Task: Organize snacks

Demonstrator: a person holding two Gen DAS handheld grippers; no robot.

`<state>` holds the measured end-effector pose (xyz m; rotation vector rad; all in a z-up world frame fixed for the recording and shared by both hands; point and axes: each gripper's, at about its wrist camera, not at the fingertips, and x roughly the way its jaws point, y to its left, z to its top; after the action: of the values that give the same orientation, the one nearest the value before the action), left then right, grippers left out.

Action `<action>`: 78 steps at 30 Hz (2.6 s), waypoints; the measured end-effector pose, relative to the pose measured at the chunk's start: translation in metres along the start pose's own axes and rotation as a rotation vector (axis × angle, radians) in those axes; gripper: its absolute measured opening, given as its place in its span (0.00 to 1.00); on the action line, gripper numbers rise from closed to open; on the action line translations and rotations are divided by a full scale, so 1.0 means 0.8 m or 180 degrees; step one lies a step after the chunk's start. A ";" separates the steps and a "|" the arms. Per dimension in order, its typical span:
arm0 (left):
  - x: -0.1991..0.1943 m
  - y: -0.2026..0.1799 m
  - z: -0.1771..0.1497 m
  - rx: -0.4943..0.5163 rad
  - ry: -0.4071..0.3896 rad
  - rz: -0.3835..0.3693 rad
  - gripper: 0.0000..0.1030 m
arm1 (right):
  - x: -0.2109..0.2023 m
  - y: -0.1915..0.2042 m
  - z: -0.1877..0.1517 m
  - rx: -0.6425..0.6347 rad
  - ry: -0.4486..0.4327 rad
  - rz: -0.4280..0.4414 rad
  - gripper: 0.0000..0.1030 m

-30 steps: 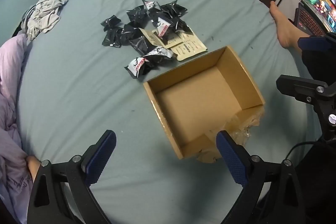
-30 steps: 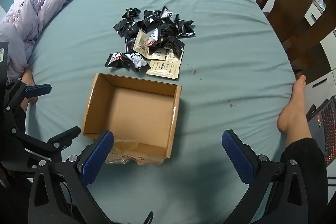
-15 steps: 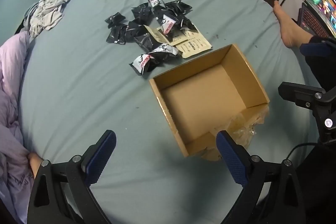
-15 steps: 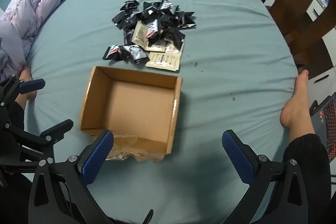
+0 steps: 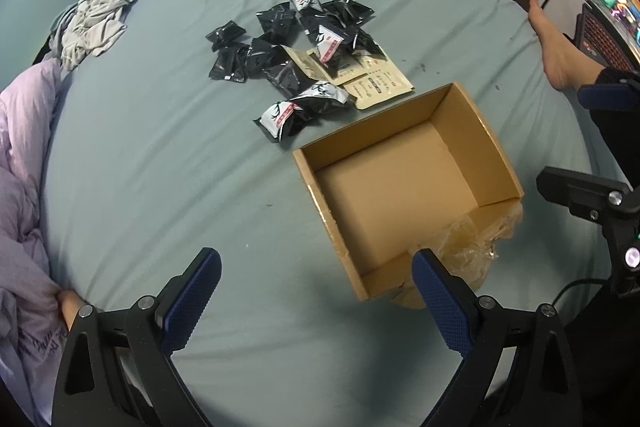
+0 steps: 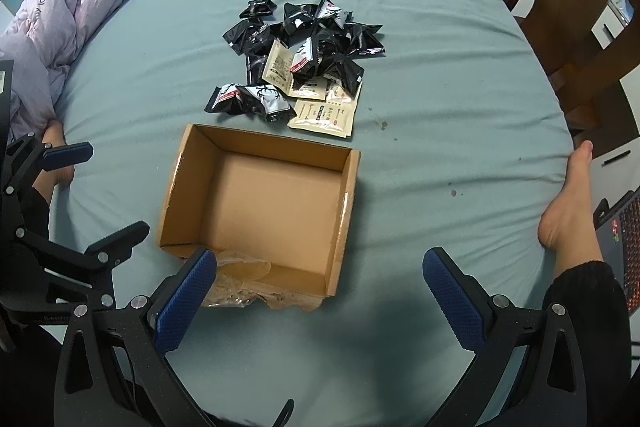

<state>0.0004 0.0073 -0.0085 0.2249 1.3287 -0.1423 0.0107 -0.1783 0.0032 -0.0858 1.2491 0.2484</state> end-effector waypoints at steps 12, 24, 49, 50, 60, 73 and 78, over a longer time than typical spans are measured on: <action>0.001 -0.005 0.002 0.0061 0.0019 0.0030 0.95 | 0.001 -0.001 0.001 0.0046 0.0025 0.0021 1.00; 0.003 -0.006 0.003 0.0069 0.0020 0.0035 0.95 | 0.002 -0.004 0.001 0.0070 0.0033 0.0044 1.00; 0.005 -0.008 0.004 0.0069 0.0069 0.0023 0.95 | 0.007 -0.006 0.010 0.0113 0.0082 -0.0003 1.00; 0.005 -0.008 0.004 0.0069 0.0068 0.0026 0.95 | 0.007 -0.007 0.011 0.0126 0.0072 -0.0011 1.00; 0.007 -0.005 0.005 0.0027 0.0087 0.0028 0.95 | 0.016 -0.034 0.029 0.0418 0.0160 0.0031 1.00; 0.010 -0.003 0.006 0.0022 0.0114 0.0016 0.95 | 0.036 -0.063 0.071 0.0463 0.0148 0.0162 1.00; 0.013 -0.003 0.007 0.0031 0.0136 0.0018 0.95 | 0.035 -0.086 0.094 0.0387 0.0008 0.0131 1.00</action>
<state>0.0077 0.0041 -0.0179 0.2411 1.3699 -0.1397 0.1047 -0.2260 -0.0042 0.0445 1.2667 0.2075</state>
